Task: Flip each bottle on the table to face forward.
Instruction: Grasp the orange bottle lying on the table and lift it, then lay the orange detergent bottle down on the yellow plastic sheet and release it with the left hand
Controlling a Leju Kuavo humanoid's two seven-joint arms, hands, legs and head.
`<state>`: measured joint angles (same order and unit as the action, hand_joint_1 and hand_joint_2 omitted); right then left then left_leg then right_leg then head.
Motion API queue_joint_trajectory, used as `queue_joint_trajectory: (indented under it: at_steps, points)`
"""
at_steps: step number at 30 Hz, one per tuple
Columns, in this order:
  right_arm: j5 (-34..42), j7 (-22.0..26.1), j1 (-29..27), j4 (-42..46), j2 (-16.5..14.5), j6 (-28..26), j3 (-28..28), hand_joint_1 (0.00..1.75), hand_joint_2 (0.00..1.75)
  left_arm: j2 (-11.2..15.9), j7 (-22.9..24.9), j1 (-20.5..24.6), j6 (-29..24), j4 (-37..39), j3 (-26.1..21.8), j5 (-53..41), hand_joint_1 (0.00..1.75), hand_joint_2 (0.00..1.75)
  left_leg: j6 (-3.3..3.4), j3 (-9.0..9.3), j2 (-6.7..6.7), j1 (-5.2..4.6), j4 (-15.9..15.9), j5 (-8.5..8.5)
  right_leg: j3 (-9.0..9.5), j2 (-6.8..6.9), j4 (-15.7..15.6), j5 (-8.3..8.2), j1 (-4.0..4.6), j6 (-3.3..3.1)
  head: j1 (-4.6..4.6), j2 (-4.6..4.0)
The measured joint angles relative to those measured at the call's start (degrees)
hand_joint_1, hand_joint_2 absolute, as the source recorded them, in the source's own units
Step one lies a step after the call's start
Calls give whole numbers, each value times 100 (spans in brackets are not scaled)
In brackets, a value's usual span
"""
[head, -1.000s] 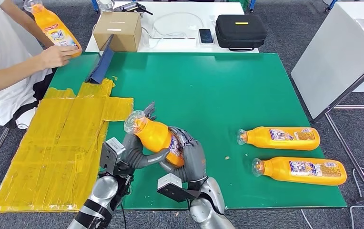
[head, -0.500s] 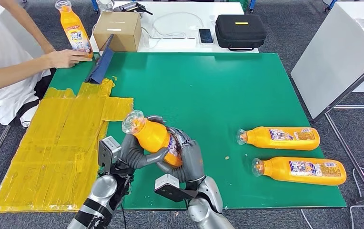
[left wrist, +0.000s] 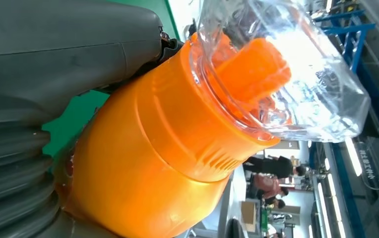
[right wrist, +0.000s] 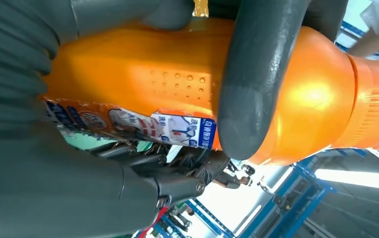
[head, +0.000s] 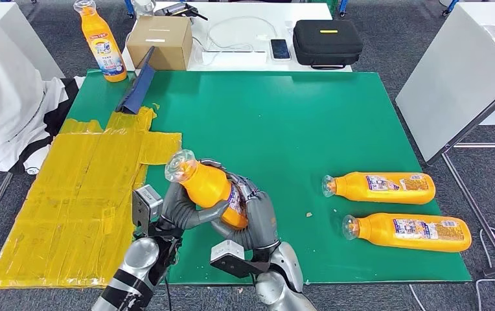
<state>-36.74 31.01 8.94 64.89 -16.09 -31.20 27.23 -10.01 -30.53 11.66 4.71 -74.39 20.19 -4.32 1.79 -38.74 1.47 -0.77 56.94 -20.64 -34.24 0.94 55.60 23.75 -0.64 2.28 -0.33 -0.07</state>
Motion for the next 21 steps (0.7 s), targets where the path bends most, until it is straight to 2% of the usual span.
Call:
queue_joint_trajectory:
  at_steps: [6, 13, 17, 21]
  points:
    - [-39, 5, -351, 634, 86, -138, -3, 0, 175, 20, -43, -308, -272, -411, 2, -71, 175, 175, -5, -4, 0, 0, 0, -6, -4, 0, 0, 7, 0, -8, -1, 0]
    - [-2, 57, -612, 1211, 175, -281, -28, 0, 175, 67, -31, -420, -506, -613, -16, -244, 175, 175, -5, -3, 0, 0, 0, -6, -4, 0, 0, 9, 0, -11, -2, 1]
    - [134, 116, -724, 1577, 232, -373, -104, 0, 175, 129, 46, -394, -1196, -725, -127, -877, 175, 175, -5, -3, 0, 0, 0, -6, -5, 0, 0, 9, 0, -11, 0, 1]
    - [447, 183, -826, 2005, 301, -191, -149, 0, 175, 273, 275, -231, -1805, -785, -371, -1561, 175, 175, -5, -3, 1, 1, 0, -5, -5, 0, 0, 8, 1, -11, -1, 0]
